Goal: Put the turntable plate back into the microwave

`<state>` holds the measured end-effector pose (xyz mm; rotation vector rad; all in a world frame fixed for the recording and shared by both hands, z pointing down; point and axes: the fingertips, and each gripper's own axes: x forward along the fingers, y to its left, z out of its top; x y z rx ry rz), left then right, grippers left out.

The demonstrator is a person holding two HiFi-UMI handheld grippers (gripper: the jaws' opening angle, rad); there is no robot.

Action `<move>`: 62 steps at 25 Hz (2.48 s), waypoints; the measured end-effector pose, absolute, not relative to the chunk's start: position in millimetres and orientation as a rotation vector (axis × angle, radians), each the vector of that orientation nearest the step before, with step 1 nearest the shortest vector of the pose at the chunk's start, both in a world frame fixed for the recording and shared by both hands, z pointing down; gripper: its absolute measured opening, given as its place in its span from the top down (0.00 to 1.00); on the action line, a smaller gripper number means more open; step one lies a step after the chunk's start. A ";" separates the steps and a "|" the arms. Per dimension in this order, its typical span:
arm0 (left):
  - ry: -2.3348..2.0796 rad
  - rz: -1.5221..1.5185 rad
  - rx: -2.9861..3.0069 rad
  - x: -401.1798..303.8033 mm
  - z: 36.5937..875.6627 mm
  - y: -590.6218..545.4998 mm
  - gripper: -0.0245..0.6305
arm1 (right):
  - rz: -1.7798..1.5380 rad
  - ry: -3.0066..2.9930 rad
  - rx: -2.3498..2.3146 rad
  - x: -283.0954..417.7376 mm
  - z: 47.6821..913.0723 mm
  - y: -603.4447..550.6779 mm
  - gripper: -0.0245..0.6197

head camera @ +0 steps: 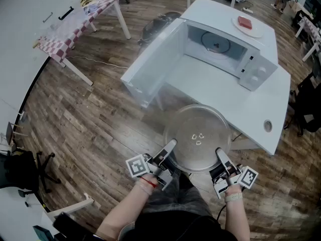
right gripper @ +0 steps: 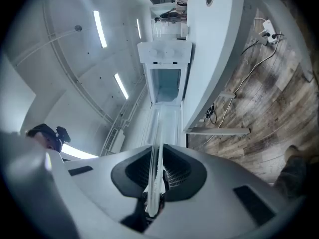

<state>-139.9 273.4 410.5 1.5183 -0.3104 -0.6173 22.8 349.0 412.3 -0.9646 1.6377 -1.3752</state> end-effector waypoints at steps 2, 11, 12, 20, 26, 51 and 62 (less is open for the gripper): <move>-0.313 -0.613 1.524 -138.5 410.6 265.5 0.91 | -1.379 1.631 -0.965 24.4 413.2 342.3 0.90; -0.294 -0.598 1.538 -119.4 406.3 226.7 0.91 | -1.361 1.625 -0.965 41.8 411.6 306.7 0.90; -0.293 -0.597 1.537 -117.3 406.4 223.3 0.91 | -1.360 1.624 -0.964 44.0 411.5 303.6 0.90; -0.286 -0.589 1.537 -97.2 406.8 195.5 0.91 | -1.349 1.608 -0.968 63.8 410.9 277.3 0.90; -0.271 -0.571 1.539 -86.2 407.9 180.6 0.91 | -1.316 1.605 -0.977 72.5 410.7 266.0 0.90; -0.245 -0.520 1.524 -74.9 419.7 159.8 0.91 | -1.293 1.542 -1.038 78.3 423.5 254.5 0.90; -0.316 -0.580 1.520 -80.3 420.5 141.2 0.91 | -1.360 1.606 -0.983 81.1 424.1 222.3 0.90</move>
